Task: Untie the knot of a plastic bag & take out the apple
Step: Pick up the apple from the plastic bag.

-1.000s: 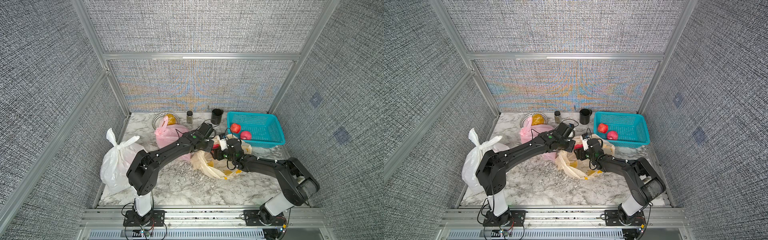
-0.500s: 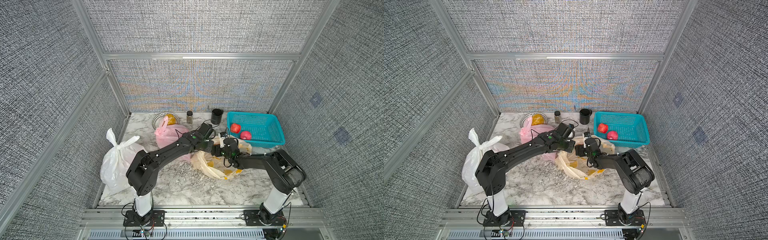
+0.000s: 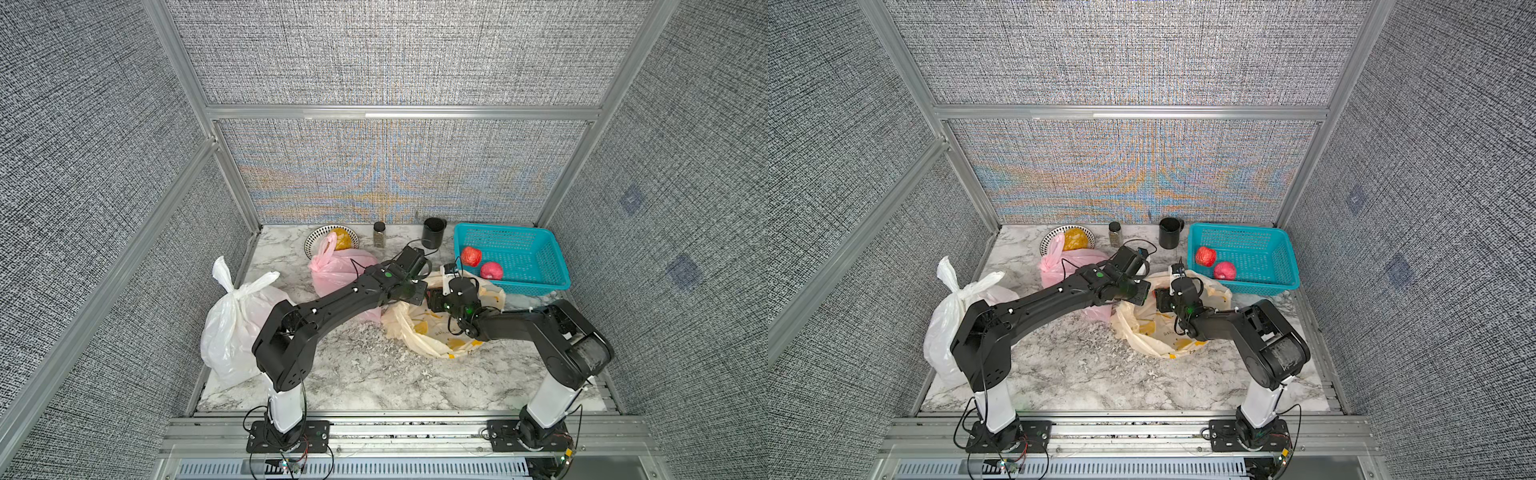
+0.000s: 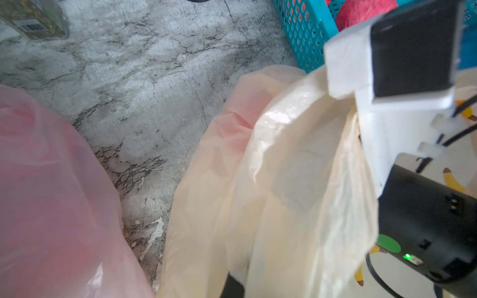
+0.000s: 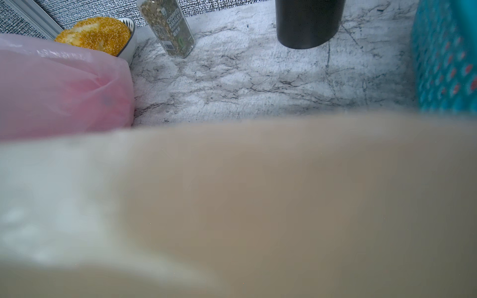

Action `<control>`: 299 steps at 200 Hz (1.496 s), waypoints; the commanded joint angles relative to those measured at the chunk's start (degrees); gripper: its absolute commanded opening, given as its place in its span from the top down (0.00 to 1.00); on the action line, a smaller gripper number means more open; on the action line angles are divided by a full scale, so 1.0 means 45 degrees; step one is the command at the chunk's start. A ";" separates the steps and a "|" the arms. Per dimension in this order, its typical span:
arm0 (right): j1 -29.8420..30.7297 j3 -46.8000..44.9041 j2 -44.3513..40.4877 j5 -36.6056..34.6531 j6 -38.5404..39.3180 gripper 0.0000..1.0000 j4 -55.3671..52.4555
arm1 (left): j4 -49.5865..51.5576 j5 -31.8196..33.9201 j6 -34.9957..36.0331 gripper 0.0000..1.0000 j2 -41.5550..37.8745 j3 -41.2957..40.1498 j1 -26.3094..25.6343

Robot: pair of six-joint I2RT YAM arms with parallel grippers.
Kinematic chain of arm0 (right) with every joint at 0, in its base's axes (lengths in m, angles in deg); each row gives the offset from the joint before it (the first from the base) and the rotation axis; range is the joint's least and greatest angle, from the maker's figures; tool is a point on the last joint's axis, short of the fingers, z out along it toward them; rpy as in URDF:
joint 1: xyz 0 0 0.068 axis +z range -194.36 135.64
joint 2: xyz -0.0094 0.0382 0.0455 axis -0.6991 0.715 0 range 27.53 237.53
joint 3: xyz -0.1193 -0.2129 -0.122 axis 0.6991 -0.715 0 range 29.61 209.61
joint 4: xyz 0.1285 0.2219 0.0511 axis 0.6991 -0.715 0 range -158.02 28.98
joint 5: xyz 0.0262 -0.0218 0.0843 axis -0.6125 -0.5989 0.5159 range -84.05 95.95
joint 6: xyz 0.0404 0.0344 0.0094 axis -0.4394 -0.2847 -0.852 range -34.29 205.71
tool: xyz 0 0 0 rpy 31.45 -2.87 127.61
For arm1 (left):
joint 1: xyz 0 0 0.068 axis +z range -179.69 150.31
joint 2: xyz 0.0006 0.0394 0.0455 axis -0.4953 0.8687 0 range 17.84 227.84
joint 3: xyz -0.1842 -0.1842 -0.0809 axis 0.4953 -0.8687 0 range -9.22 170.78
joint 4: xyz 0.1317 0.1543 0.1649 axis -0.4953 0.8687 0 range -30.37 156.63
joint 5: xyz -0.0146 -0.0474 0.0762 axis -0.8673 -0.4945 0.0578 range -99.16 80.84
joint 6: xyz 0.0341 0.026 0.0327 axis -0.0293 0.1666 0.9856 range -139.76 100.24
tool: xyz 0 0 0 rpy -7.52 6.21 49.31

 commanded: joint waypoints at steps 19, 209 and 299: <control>0.0052 -0.0357 -0.0636 0.0642 0.0334 0.49 -0.0169 | -0.0233 -0.0014 0.0083 1.00 -0.0064 -0.0023 0.0005; 0.0168 -0.0697 -0.7086 0.3920 0.1521 0.49 -0.7151 | -0.0522 0.0165 0.0087 1.00 -0.0253 -0.0507 0.0044; -0.1490 0.0731 -0.9033 0.2441 0.1648 0.49 -0.8884 | -0.0598 0.0232 0.0260 1.00 -0.0859 -0.1039 0.0101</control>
